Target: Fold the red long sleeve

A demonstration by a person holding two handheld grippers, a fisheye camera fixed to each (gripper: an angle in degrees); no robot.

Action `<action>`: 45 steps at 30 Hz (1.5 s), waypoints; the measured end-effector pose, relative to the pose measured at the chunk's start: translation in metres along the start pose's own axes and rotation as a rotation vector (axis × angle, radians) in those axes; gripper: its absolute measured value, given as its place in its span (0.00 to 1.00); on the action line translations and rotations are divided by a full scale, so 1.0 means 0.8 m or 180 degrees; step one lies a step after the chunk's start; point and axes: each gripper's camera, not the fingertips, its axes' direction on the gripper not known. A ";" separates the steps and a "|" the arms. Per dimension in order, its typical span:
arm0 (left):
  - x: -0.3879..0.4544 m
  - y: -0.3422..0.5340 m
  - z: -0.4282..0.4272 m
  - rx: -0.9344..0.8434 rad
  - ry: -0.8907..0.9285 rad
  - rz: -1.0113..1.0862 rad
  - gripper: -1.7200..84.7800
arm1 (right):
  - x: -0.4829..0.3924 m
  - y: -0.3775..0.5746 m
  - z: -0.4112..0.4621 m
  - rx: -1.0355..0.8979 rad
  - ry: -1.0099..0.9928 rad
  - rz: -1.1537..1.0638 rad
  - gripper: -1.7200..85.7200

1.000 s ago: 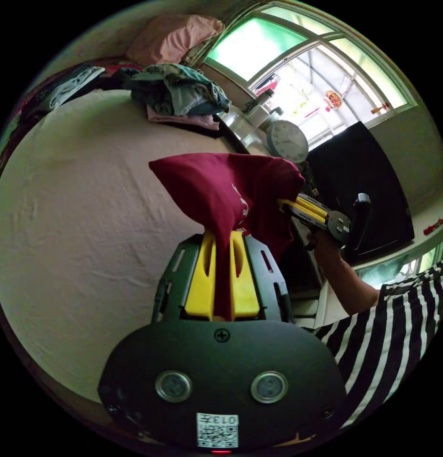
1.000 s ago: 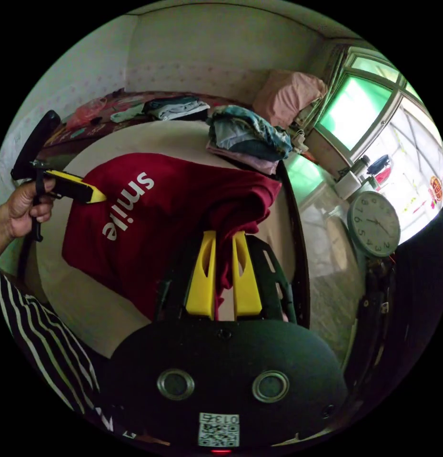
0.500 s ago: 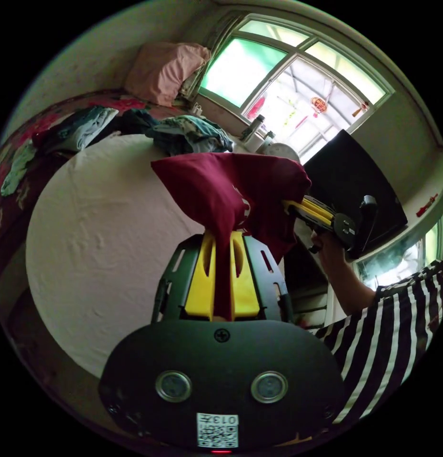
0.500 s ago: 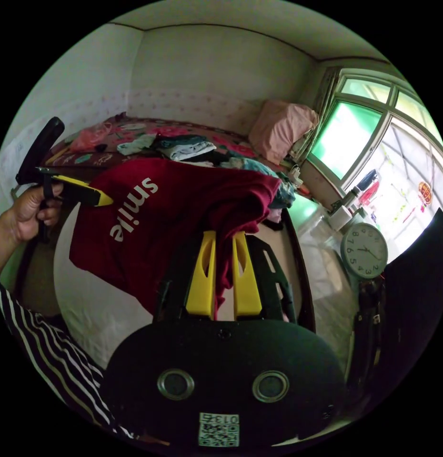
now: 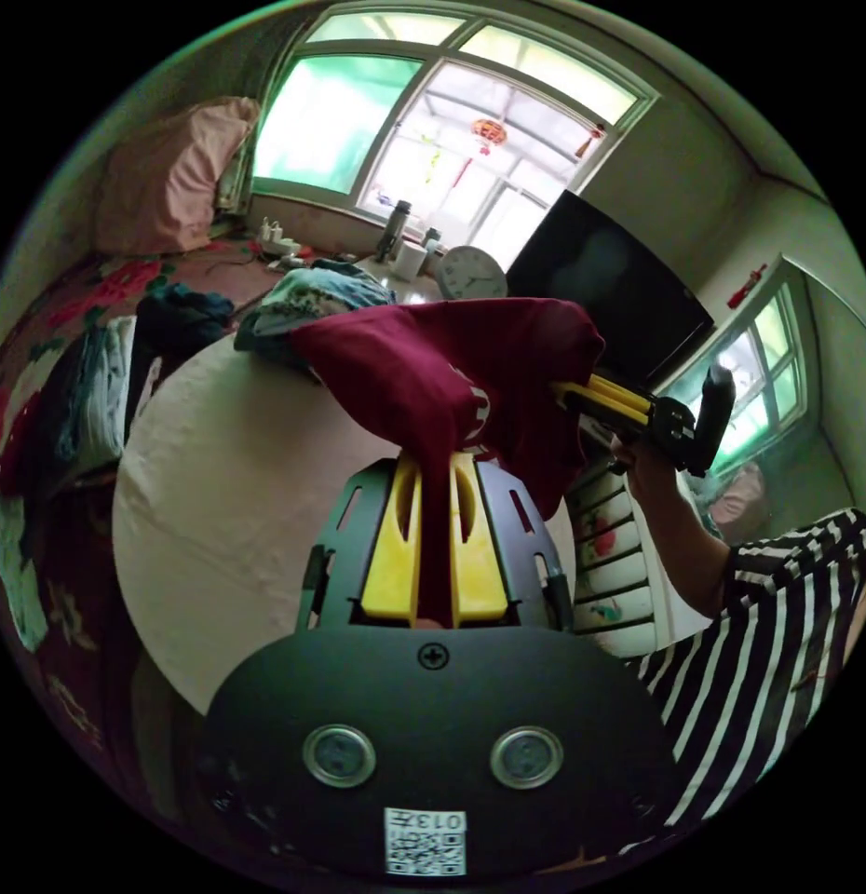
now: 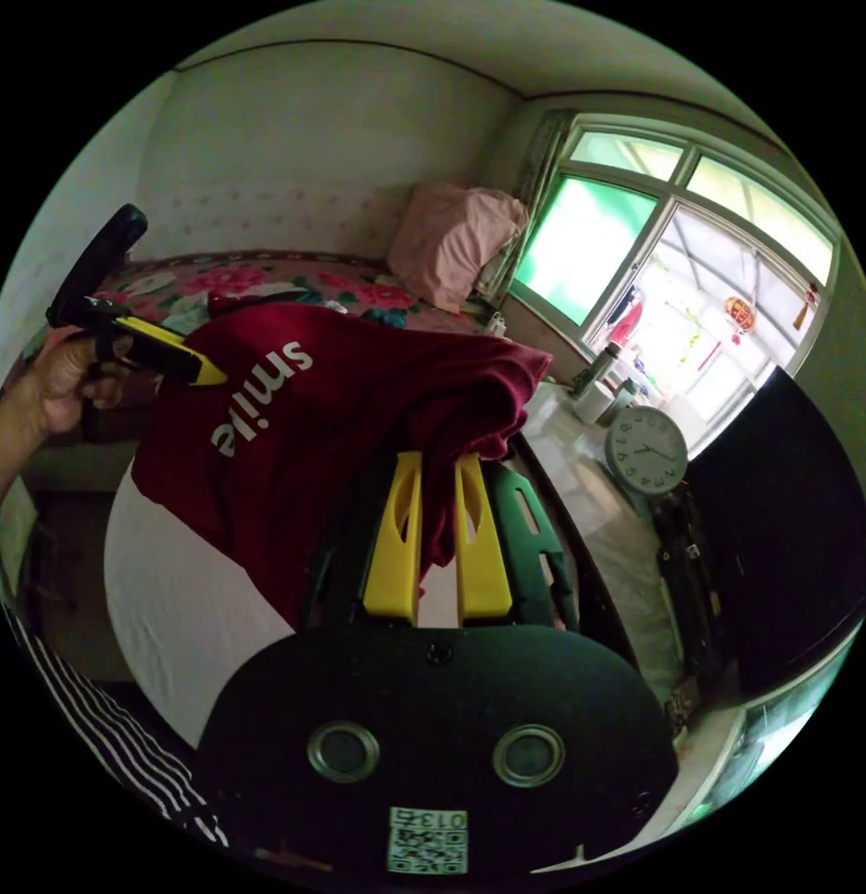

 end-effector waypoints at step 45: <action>0.007 -0.584 -0.020 0.0448 -0.0354 0.0693 0.20 | 0.138 -0.676 0.388 -0.1446 0.1331 0.0889 0.25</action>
